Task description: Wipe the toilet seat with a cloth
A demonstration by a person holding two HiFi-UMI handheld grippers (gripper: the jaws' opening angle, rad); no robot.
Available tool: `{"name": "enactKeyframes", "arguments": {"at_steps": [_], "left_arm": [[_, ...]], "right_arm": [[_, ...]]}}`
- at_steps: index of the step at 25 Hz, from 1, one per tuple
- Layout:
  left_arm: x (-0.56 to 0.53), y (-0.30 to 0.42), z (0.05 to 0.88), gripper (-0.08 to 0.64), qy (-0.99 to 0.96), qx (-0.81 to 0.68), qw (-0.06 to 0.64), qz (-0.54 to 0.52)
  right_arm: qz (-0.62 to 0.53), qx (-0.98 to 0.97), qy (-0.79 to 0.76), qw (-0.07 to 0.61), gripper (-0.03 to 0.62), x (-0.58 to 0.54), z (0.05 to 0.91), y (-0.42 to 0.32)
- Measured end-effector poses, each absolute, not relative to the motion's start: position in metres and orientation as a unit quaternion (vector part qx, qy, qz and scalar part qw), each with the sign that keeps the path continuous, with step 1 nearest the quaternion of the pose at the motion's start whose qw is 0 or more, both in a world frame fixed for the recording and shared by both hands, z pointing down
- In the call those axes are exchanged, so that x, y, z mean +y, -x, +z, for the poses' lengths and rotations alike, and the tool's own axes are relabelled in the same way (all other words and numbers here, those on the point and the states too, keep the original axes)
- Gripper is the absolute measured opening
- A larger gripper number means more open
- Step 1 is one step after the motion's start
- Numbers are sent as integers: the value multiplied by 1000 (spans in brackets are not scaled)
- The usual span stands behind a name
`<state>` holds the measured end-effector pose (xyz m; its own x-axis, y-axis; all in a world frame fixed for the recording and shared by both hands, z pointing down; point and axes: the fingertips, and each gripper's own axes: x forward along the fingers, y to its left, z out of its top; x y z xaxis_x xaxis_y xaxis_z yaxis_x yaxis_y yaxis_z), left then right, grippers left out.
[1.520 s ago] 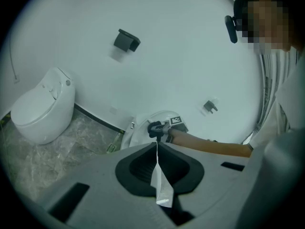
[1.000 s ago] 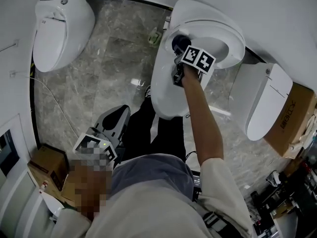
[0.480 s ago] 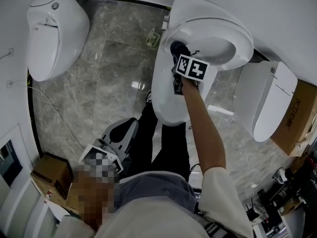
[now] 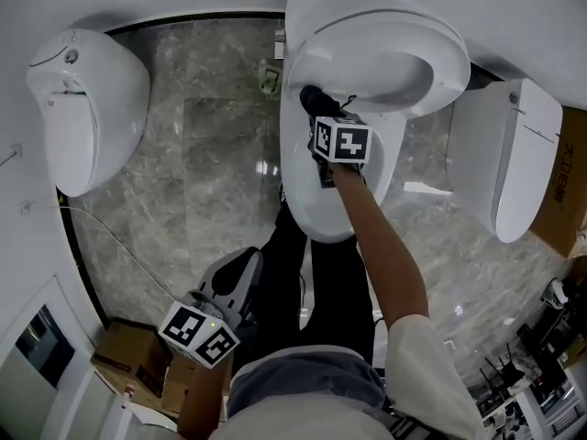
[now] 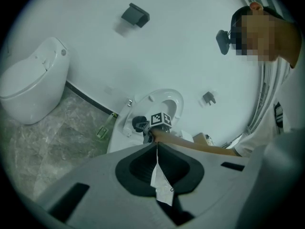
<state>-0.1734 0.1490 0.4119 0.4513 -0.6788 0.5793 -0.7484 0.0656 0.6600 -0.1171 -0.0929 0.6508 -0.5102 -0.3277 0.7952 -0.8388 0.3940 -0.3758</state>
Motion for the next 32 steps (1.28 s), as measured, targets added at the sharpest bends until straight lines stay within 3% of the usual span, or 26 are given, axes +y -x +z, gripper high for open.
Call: {"name": "enactKeyframes", "arguments": {"at_steps": [13,24,32], "left_arm": [[153,146,443,9,-683,-508,524,33],[156,147,454,9,-680,-509,525,52],[149,132,455,9,-687,-496,526,64]], "right_arm": [[389,-800,-360,280,74,-87,664,101],[424,-743,-404,324,74,-72,725,34],[436,-727,-424,320,74,-72,732,5]]}}
